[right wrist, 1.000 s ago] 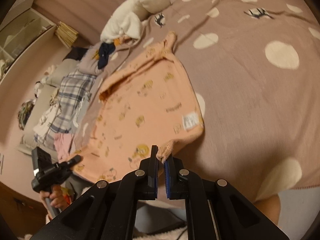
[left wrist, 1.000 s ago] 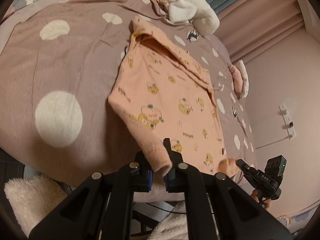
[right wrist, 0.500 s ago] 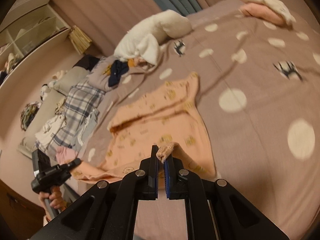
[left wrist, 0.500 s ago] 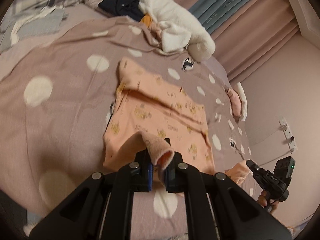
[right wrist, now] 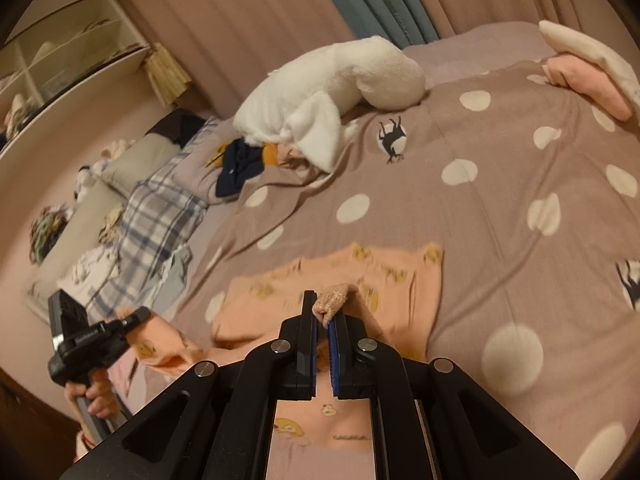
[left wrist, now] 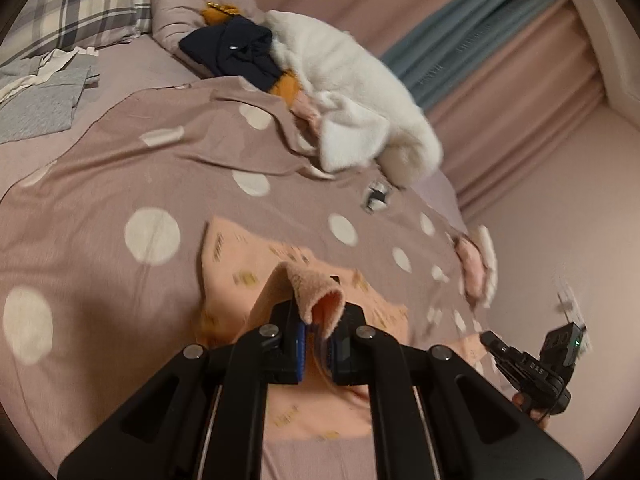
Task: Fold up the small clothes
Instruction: 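Lift the hem and fold it toward the collar with both grippers, then open both grippers to release the folded hem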
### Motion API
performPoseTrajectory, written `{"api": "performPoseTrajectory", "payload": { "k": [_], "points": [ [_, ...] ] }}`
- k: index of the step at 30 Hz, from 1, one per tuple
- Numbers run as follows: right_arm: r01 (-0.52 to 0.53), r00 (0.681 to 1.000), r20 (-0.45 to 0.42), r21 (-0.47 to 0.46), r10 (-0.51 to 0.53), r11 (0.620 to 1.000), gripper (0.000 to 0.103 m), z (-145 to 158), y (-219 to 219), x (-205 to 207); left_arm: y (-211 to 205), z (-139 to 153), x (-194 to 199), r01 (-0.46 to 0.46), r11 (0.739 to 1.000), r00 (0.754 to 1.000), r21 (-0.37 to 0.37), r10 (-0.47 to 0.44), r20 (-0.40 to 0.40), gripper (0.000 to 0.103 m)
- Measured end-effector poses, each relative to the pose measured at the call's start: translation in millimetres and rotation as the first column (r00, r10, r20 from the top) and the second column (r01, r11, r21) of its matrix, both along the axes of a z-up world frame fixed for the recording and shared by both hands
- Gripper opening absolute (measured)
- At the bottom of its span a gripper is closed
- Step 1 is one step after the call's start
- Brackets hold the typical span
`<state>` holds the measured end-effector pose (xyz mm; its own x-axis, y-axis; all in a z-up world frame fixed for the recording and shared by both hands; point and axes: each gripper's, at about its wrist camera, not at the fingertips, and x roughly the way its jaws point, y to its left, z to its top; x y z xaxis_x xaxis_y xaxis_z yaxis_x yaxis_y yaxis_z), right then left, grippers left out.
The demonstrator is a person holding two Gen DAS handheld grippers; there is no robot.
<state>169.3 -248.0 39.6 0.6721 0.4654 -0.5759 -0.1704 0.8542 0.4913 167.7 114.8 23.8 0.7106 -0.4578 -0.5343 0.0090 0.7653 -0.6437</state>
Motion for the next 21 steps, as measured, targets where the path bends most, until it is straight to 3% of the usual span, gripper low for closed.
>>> {"api": "performPoseTrajectory", "payload": {
  "k": [5, 9, 11, 12, 13, 15, 18, 19, 20, 21],
  "points": [
    [0.052, 0.993, -0.106, -0.02, -0.054, 0.998, 0.007, -29.3, -6.7, 56.4, 13.1, -33.9, 56.7, -0.1, 0.994, 0.991, -0.05, 0.095, -0.095, 0.007],
    [0.137, 0.965, -0.212, -0.106, -0.157, 0.985, 0.007, -60.7, -10.8, 96.2, 27.2, -72.9, 97.0, -0.23, 0.973, 0.947, 0.011, 0.227, -0.226, 0.005],
    [0.176, 0.935, -0.297, -0.092, -0.195, 0.98, 0.012, -81.0, -20.4, 110.2, 31.9, -79.0, 100.9, -0.233, 0.972, 0.941, 0.034, 0.234, -0.246, 0.005],
    [0.201, 0.919, -0.332, -0.069, -0.212, 0.977, 0.02, -88.1, -26.1, 111.8, 33.1, -78.7, 98.8, -0.227, 0.972, 0.944, 0.063, 0.235, -0.233, 0.005],
    [0.22, 0.914, -0.337, -0.055, -0.226, 0.974, 0.034, -90.2, -30.5, 109.6, 33.4, -76.2, 96.4, -0.219, 0.97, 0.946, 0.106, 0.238, -0.22, 0.009],
    [0.233, 0.92, -0.314, -0.034, -0.232, 0.972, 0.052, -88.9, -35.4, 101.3, 31.6, -69.3, 89.2, -0.201, 0.96, 0.951, 0.193, 0.239, -0.196, 0.012],
    [0.227, 0.93, -0.292, -0.019, -0.223, 0.974, 0.057, -81.3, -35.9, 84.5, 28.4, -57.5, 78.2, -0.167, 0.959, 0.961, 0.231, 0.211, -0.179, 0.043],
    [0.219, 0.931, -0.294, -0.024, -0.217, 0.975, 0.057, -79.7, -35.5, 85.4, 26.6, -57.1, 76.7, -0.158, 0.961, 0.964, 0.226, 0.2, -0.176, 0.065],
    [0.205, 0.933, -0.293, -0.038, -0.207, 0.978, 0.057, -76.2, -32.3, 80.2, 24.5, -52.4, 70.0, -0.157, 0.963, 0.967, 0.22, 0.195, -0.162, 0.077],
    [0.193, 0.935, -0.292, -0.059, -0.202, 0.979, 0.057, -73.3, -29.8, 76.0, 22.5, -49.9, 65.7, -0.165, 0.961, 0.969, 0.22, 0.199, -0.143, 0.078]
  ]
}}
